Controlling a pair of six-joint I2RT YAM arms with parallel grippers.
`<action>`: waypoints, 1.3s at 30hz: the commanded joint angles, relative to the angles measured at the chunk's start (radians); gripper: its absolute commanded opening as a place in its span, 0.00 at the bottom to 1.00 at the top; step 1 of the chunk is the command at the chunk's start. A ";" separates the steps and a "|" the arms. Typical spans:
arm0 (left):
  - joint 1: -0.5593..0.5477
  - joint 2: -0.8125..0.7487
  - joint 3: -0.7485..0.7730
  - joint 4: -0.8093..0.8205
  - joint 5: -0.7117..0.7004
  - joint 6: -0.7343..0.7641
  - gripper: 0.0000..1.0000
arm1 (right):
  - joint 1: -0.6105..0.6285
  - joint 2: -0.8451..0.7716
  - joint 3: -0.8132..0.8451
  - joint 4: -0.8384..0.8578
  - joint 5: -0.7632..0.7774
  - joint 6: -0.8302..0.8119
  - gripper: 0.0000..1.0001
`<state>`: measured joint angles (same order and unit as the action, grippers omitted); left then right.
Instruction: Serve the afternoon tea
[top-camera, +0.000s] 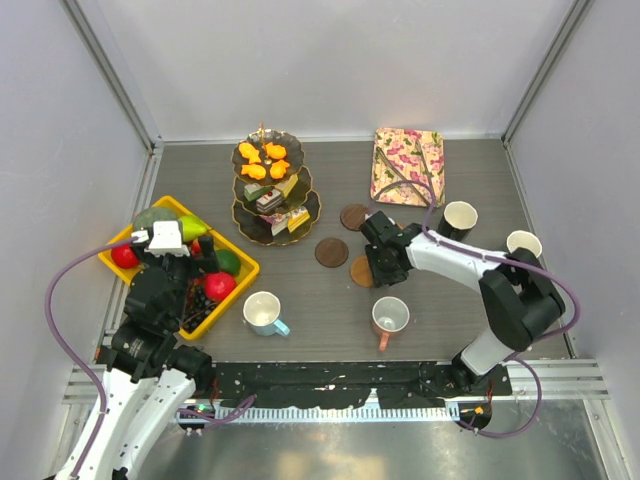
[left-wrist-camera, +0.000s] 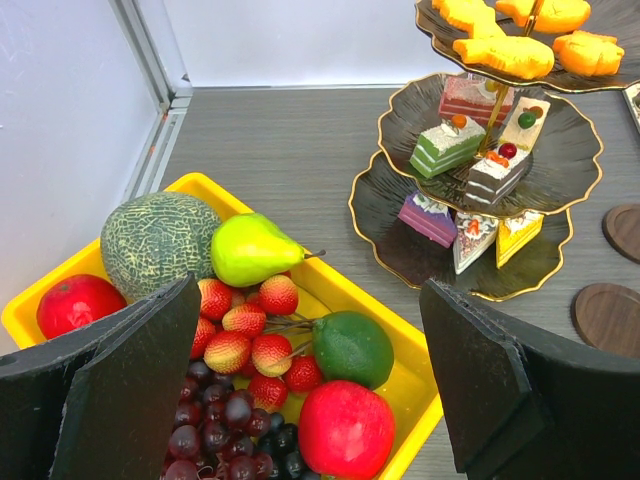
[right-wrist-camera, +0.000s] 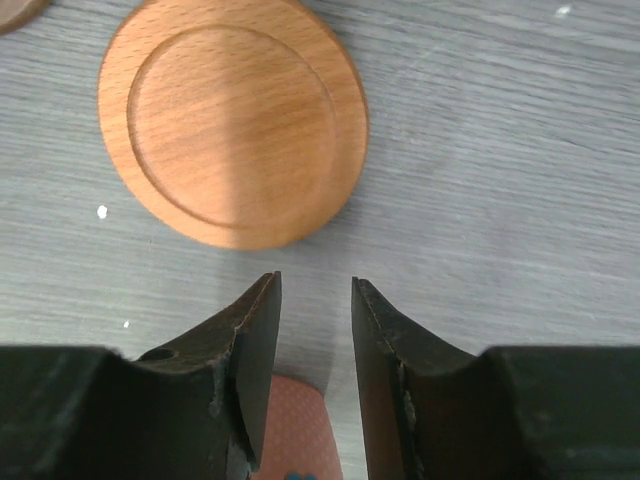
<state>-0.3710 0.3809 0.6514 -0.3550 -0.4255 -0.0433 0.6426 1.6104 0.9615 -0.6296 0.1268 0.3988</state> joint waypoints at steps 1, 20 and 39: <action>0.003 -0.011 0.002 0.050 0.007 0.000 0.99 | 0.003 -0.148 0.081 -0.073 0.080 -0.005 0.42; 0.001 -0.037 -0.002 0.054 -0.013 0.003 0.99 | -0.500 -0.313 0.192 -0.176 0.174 -0.063 0.79; -0.013 -0.051 -0.004 0.060 -0.024 0.011 0.99 | -0.592 -0.063 0.100 0.050 0.143 -0.057 0.56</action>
<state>-0.3786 0.3355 0.6514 -0.3485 -0.4370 -0.0422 0.0574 1.5455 1.0725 -0.6407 0.2436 0.3424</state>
